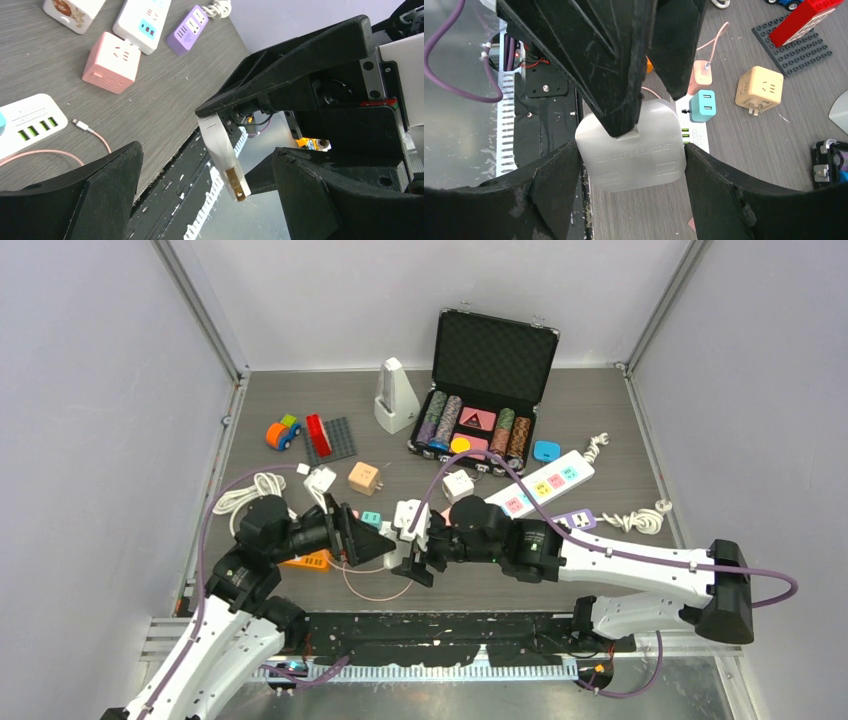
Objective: Insert the plug
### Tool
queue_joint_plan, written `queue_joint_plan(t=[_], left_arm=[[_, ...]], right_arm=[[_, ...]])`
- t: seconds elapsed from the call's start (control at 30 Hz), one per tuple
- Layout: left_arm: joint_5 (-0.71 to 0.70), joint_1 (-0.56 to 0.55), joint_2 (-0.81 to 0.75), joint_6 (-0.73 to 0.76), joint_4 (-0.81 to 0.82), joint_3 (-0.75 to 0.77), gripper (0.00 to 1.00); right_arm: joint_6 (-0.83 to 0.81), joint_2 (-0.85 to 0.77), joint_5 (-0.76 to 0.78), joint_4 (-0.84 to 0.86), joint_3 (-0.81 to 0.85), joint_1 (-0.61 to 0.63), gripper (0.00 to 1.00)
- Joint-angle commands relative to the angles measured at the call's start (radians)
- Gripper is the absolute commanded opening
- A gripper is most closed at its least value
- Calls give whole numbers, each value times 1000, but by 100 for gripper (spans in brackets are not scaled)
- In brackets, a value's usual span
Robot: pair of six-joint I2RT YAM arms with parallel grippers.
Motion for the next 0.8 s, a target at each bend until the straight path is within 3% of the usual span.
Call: queue_joint_plan(t=[0.0,0.17,0.43,0.63,0.77], left_arm=[[66,0,-6,-64,111,-43,100],[0,0,36,-79,72,-54,95],[-16,0,91,-78,54,-63,73],[-9,1,91,-79,46,-56,50],[0,2,100,-82,52,-47,22]], right_arm=[[-77,20,51,-18,73,25,61],[-108,62,84,-41,118,43,61],[-175,168,162,-216,252,72,61],[-182,212,201,-263,286,81,64],[-172,197,222,-253,278,81,73]])
